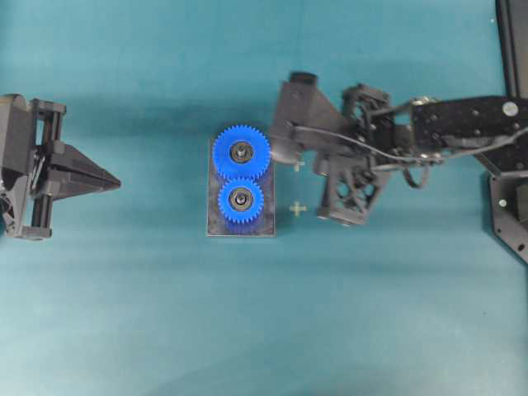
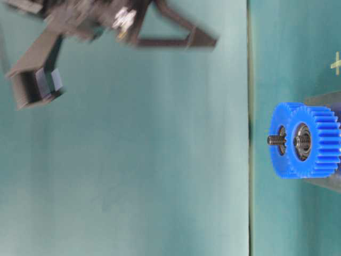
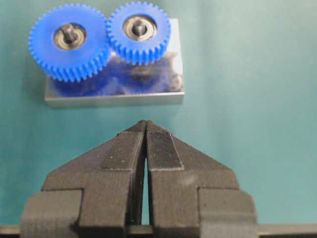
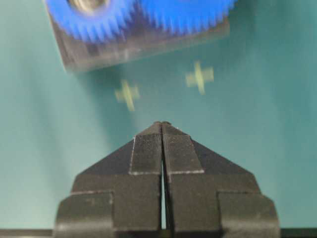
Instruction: Fit the small gear onto the shaft.
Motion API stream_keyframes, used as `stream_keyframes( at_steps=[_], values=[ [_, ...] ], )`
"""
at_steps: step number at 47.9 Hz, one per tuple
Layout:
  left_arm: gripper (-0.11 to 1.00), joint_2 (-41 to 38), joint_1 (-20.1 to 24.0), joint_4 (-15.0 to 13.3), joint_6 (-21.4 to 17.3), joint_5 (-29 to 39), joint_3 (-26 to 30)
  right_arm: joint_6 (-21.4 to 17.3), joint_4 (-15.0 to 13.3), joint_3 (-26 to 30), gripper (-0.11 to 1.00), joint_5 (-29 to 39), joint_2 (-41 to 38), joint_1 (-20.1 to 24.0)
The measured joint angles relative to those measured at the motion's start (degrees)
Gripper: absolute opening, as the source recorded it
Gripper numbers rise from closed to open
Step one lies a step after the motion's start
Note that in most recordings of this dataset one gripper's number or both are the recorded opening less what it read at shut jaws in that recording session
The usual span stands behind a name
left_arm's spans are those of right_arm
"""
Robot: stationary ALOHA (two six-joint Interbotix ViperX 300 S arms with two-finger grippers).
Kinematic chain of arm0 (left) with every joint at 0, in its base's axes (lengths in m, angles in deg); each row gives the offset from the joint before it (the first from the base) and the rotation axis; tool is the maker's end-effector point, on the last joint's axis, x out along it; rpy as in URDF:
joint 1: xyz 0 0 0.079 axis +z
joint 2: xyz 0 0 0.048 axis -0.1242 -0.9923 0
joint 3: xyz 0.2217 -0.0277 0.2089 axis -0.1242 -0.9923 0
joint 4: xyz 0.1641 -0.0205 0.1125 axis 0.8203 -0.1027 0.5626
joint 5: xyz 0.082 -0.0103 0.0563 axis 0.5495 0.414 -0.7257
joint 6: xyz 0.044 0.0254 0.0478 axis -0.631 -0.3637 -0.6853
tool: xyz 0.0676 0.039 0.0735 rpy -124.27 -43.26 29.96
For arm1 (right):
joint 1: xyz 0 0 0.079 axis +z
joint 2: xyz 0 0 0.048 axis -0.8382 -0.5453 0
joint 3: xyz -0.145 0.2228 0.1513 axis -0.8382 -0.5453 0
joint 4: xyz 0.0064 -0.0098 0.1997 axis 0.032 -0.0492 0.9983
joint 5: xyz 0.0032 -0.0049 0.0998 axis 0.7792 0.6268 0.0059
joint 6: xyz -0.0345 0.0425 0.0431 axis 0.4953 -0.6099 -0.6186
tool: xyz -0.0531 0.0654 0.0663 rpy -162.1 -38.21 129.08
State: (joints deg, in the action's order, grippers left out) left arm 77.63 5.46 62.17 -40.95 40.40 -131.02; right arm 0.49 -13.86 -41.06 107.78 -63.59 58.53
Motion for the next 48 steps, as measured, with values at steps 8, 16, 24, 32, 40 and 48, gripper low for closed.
stream_keyframes(
  at_steps=[8,16,24,32,40,48],
  values=[
    [0.00,0.0,-0.5,0.0,-0.1,-0.4,0.0,0.0,0.0,-2.5,-0.02,-3.6,0.2,0.9],
    [0.00,0.4,-0.7,0.1,-0.1,-1.7,-0.4,0.0,0.0,-4.1,-0.02,-7.9,0.2,1.0],
    [0.00,2.3,-0.7,0.1,0.0,-4.7,-3.0,-0.1,0.0,-5.4,-0.02,-9.1,0.2,1.0],
    [0.00,4.4,-0.7,0.1,0.0,-4.7,-3.6,-0.1,0.0,-6.1,-0.02,-9.4,0.2,1.1],
    [0.00,4.7,-0.7,0.1,0.1,-4.2,-4.0,0.0,0.0,-6.1,-0.02,-9.9,0.2,1.1],
    [0.00,5.0,-1.0,0.0,0.1,-4.2,-4.0,-0.1,0.0,-6.2,-0.02,-10.3,0.3,1.1]
  ],
)
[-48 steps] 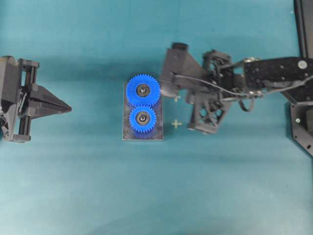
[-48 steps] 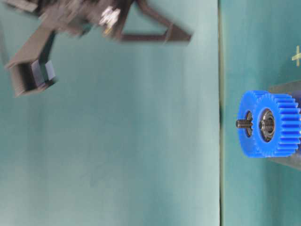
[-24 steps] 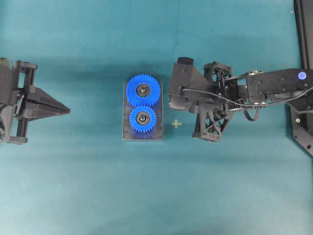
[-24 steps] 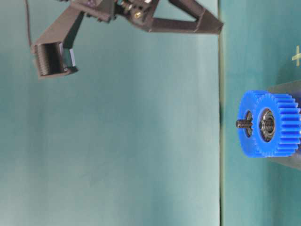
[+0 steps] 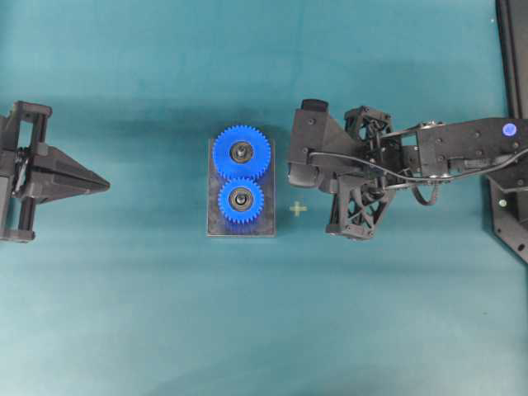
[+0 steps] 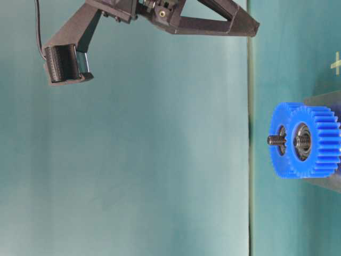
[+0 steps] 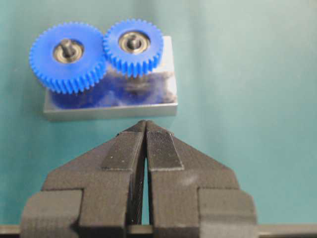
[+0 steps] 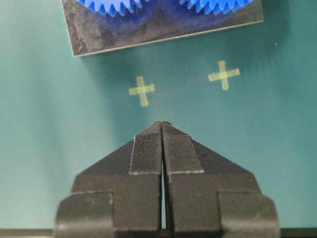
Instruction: Fit the small gear onto the shaft.
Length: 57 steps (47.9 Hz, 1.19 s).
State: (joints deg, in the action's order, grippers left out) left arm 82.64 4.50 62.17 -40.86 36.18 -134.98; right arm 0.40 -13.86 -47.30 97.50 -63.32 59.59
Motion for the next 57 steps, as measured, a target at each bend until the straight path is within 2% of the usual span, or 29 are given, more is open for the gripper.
stream_keyframes(
  at_steps=[37,49,57],
  values=[
    [0.00,0.0,-0.3,0.1,0.0,0.0,-0.2,0.1,0.1,-0.2,-0.02,-2.3,0.0,0.3],
    [0.00,0.0,-0.3,0.1,0.0,0.0,-0.2,0.0,0.4,-1.1,-0.02,-8.3,0.0,0.3],
    [0.00,0.0,-0.1,0.1,0.0,0.0,-0.2,0.1,2.1,-2.9,-0.02,-14.1,0.0,0.4]
  ],
)
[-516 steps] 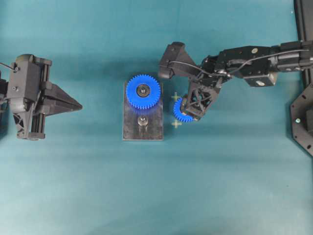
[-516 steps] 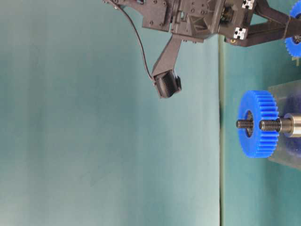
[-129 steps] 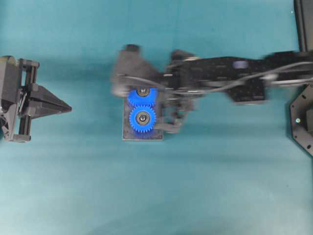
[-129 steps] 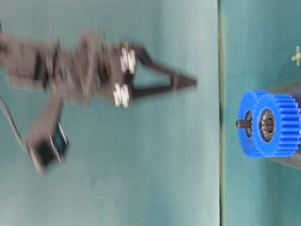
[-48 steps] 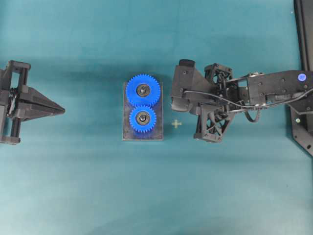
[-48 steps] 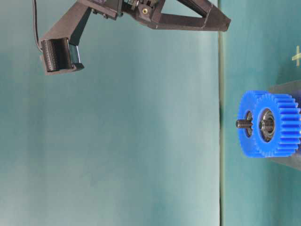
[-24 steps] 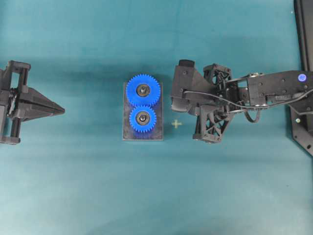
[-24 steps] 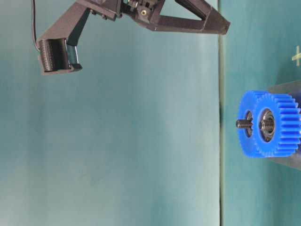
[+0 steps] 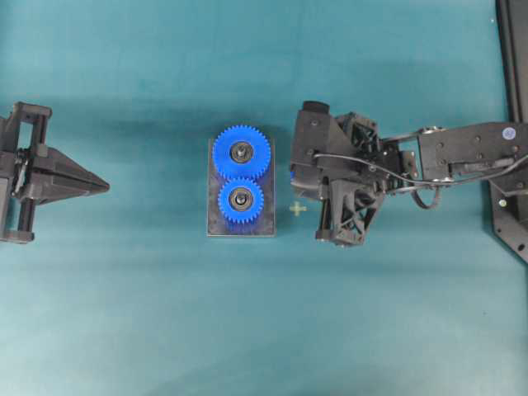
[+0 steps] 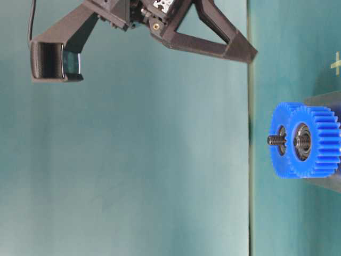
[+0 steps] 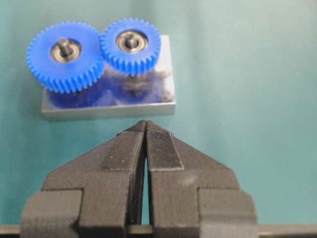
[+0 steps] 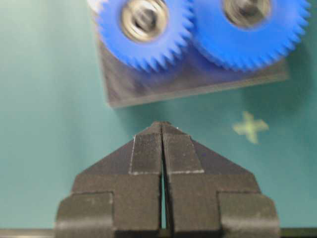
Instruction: Fit the small gear onto the shaft.
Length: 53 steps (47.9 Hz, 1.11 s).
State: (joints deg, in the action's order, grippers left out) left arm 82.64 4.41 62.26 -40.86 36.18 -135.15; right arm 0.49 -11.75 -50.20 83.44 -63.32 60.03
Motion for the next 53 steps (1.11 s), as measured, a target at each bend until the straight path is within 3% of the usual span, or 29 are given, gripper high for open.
stream_keyframes(
  at_steps=[10,33,53],
  values=[
    [0.00,0.0,0.0,0.0,0.0,0.0,0.0,-0.1,1.8,-1.6,-0.02,-2.8,0.2,0.2],
    [0.00,0.0,0.0,0.0,0.0,0.0,0.0,0.0,1.8,-1.8,-0.02,-3.8,0.4,0.4],
    [0.00,0.0,-0.2,0.0,0.0,0.0,0.0,-0.1,1.8,-2.5,-0.02,-10.4,0.4,0.4]
  ],
)
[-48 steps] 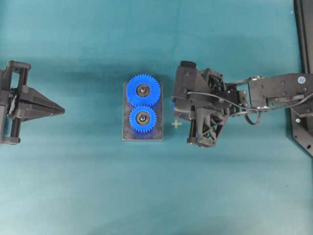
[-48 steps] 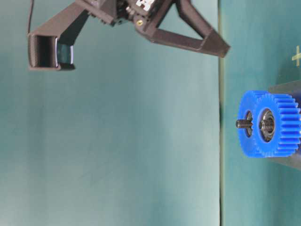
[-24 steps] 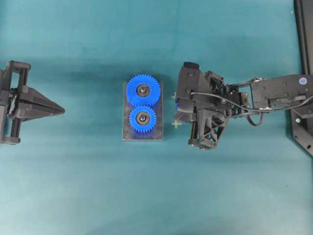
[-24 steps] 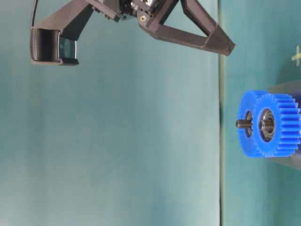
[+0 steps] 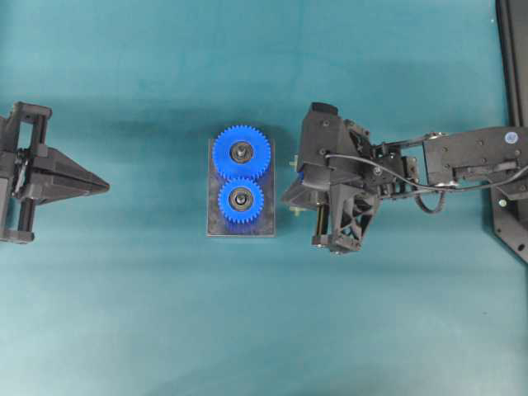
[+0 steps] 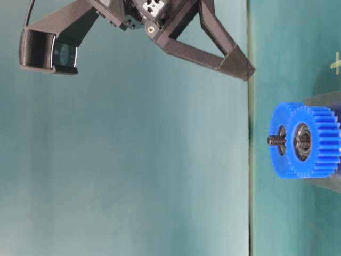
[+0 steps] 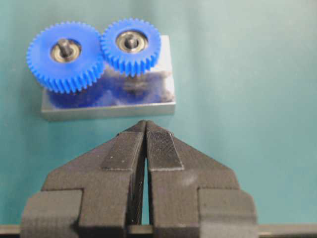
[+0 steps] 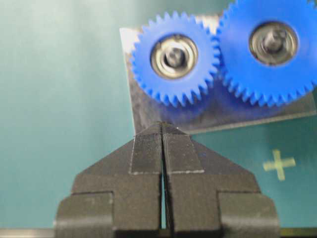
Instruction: Fit the small gear onto the shaft.
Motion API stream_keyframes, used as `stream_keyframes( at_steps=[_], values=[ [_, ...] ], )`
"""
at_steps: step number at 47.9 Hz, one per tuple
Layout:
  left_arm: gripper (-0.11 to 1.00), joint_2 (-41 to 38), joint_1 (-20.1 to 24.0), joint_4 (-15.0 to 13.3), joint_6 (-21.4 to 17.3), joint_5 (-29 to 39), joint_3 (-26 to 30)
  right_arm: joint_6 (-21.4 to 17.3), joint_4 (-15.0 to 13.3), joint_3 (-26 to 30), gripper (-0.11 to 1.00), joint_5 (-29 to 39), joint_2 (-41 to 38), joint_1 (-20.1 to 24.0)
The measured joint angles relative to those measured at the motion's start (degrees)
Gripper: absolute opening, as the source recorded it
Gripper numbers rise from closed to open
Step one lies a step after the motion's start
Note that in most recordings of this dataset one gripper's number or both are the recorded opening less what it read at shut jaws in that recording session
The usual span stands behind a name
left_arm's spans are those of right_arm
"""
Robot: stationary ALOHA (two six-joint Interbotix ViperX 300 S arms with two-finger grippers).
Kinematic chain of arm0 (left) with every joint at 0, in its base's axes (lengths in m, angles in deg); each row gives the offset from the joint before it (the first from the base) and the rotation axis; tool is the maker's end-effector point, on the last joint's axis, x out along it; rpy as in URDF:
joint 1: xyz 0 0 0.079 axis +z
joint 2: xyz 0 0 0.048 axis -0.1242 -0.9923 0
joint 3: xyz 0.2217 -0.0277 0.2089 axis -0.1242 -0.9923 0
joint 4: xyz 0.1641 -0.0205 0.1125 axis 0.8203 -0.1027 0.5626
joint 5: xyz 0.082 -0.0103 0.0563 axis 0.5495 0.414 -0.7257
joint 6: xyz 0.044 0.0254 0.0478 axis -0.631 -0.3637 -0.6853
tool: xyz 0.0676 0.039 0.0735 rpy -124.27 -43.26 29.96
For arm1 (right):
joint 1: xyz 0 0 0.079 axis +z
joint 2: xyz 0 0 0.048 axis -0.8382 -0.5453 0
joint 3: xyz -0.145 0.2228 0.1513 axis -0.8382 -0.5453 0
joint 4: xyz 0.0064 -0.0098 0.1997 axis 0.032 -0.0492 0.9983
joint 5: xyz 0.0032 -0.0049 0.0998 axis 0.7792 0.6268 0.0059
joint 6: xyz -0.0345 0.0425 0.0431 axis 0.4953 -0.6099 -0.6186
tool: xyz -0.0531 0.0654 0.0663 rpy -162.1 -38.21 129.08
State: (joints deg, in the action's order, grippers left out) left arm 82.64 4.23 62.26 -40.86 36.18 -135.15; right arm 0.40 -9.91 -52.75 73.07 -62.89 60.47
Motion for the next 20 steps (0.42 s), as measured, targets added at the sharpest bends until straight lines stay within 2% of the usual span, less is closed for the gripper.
stream_keyframes(
  at_steps=[20],
  values=[
    [0.00,0.0,0.2,0.0,0.0,-0.1,-0.3,0.1,0.0,-0.8,-0.02,-0.9,0.0,0.6]
  ],
)
